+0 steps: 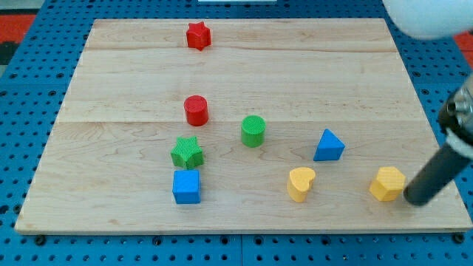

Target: Move the red star closer to the red circle

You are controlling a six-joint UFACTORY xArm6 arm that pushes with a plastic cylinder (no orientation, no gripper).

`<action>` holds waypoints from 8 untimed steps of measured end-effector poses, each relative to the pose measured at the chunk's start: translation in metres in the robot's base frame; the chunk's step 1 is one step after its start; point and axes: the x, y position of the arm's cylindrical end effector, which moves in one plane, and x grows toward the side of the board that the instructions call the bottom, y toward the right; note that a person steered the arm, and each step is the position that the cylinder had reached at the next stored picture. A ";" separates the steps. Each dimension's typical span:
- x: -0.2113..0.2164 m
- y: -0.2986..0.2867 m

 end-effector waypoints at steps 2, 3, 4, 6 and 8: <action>-0.087 0.034; -0.157 0.016; -0.224 -0.012; -0.329 -0.086; -0.353 -0.151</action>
